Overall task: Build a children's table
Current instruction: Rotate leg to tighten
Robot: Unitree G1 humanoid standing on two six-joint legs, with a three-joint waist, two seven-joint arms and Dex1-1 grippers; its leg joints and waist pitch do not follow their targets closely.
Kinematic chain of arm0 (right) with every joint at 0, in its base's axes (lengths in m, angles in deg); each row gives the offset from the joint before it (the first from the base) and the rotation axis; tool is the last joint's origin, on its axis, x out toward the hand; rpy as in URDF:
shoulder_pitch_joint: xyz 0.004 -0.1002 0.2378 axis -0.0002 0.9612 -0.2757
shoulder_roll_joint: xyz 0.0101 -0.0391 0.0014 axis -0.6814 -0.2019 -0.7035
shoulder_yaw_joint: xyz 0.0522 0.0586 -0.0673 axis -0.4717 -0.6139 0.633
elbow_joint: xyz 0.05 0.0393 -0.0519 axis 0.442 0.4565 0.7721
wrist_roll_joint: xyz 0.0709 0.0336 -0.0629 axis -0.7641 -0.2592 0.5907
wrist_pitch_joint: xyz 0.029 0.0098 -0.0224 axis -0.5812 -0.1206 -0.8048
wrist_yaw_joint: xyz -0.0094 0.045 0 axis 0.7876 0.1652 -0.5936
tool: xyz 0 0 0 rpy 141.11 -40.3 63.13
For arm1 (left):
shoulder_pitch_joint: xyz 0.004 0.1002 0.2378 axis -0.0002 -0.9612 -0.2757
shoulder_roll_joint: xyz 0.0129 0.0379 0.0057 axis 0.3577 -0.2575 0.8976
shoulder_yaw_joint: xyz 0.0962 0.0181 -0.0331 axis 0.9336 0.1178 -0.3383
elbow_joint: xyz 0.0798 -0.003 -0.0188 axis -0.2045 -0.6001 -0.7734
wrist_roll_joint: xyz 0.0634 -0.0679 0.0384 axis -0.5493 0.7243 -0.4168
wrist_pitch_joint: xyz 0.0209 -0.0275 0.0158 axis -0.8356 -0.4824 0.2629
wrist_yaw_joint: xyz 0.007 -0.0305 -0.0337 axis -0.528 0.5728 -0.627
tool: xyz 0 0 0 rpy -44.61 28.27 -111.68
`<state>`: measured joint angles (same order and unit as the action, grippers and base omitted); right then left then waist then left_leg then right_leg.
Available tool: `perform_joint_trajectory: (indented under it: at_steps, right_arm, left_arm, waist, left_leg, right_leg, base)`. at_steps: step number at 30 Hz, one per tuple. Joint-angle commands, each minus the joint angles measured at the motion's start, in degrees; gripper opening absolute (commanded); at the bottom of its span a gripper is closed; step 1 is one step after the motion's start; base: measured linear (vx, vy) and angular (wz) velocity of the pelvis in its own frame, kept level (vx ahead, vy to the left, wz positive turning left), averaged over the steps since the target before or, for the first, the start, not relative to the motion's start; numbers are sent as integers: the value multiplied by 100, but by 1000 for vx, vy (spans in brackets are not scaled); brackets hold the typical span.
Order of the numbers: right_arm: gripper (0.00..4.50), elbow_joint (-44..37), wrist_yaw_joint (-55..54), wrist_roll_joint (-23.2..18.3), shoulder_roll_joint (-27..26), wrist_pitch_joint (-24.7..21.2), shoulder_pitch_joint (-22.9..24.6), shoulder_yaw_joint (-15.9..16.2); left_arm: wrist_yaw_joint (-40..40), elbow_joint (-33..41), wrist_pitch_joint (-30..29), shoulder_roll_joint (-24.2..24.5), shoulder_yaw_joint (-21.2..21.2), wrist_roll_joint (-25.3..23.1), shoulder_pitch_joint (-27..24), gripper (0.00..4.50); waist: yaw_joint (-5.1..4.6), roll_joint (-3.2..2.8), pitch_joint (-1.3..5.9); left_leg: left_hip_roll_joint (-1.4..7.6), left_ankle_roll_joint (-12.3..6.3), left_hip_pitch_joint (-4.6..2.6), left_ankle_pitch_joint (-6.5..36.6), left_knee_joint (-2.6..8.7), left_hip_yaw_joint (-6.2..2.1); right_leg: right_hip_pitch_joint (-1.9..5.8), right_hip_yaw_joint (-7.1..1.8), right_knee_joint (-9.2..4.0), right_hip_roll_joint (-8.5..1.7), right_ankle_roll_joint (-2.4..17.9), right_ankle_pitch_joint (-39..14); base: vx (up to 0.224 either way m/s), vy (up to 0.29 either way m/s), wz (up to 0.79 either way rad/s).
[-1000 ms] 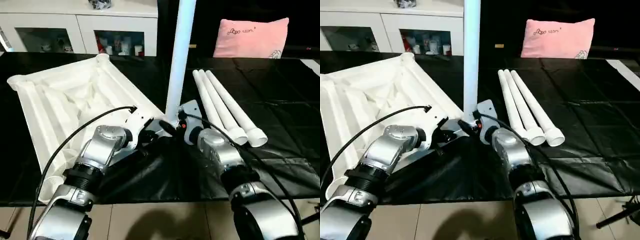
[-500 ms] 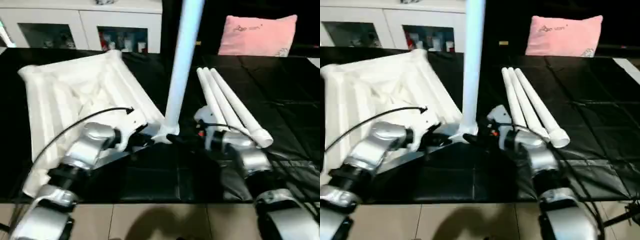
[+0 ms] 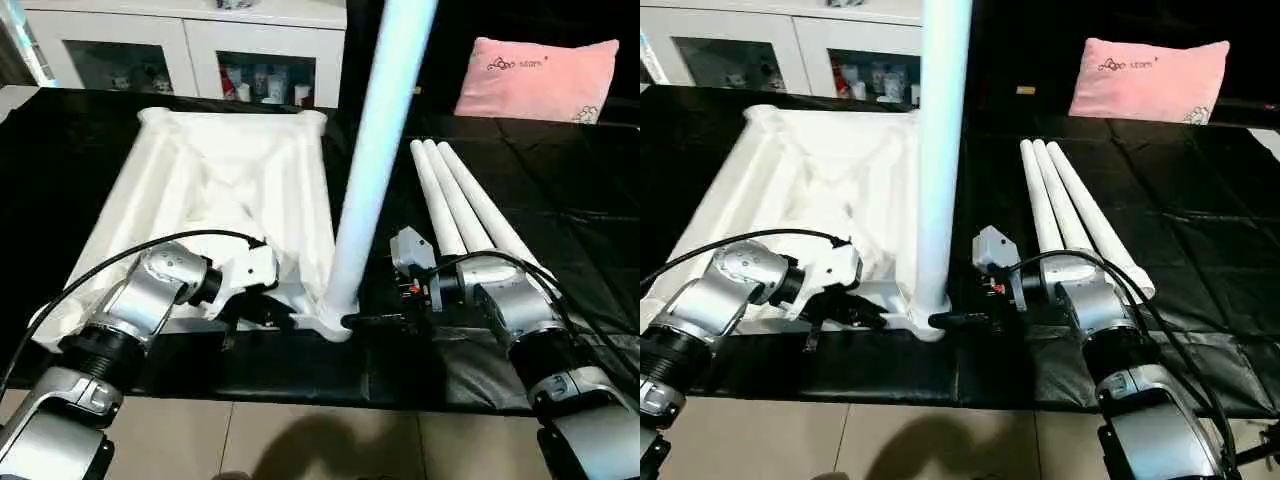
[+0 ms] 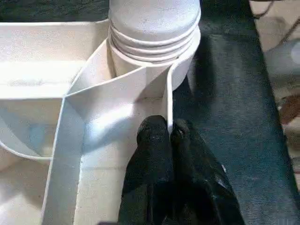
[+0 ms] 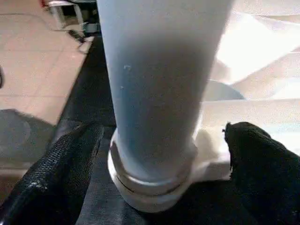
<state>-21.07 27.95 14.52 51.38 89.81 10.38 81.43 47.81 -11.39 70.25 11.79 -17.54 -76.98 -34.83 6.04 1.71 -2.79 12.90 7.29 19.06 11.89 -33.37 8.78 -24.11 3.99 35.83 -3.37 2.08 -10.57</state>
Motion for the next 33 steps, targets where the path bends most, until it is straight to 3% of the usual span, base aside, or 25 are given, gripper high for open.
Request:
perform_joint_trajectory:
  at_steps: [1, 9, 23, 27, 31, 33]
  right_arm:
    - [410, 80, 133, -5, 17, -25, -99, 72]
    - [327, 165, 406, -76, 6, -147, -100, 100]
    - [244, 38, 486, -100, -8, -287, 66, 117]
    - [240, -197, 46, -160, -147, -914, 310, 61]
    - [238, -111, -1243, 145, -541, -1160, 487, 25]
    - [238, 158, -2291, 106, -1028, -1344, 379, -237]
  left_arm:
    - [234, -17, 82, -58, 253, -28, 92, 0]
    - [322, -110, 200, -99, 276, -29, 117, 0]
    - [204, -168, 119, -117, 205, -18, 73, 0]
    - [-444, -212, -432, -337, -106, 71, 82, 0]
    - [-1283, 21, -1227, -728, -468, 231, 75, 0]
    - [-2039, 138, -1836, -1175, -770, 342, 175, 0]
  waist:
    - [-22, -12, 370]
    - [6, -11, 372]
    - [13, -20, 376]
    - [32, -19, 363]
    - [-19, 0, 311]
    - [-117, 35, 293]
  left_leg:
    - [19, -418, 76, 498, 326, 120]
    - [19, -382, 79, 490, 322, 114]
    - [20, -375, 76, 443, 320, 112]
    - [13, -357, 64, 414, 321, 116]
    - [-2, -145, 43, 837, 361, 102]
    - [-35, -33, 80, 951, 383, 72]
  right_leg:
    - [428, -277, -345, -375, 1366, -461]
    - [427, -274, -342, -371, 1315, -507]
    - [433, -271, -337, -366, 1321, -472]
    - [428, -268, -347, -354, 1322, -465]
    - [403, -272, -465, -394, 1024, -1567]
    - [421, -256, -533, -403, 708, -2299]
  base:
    - [0, 0, 0]
    - [0, 0, 0]
    - [0, 0, 0]
    - [0, 0, 0]
    - [0, 0, 0]
    - [0, 0, 0]
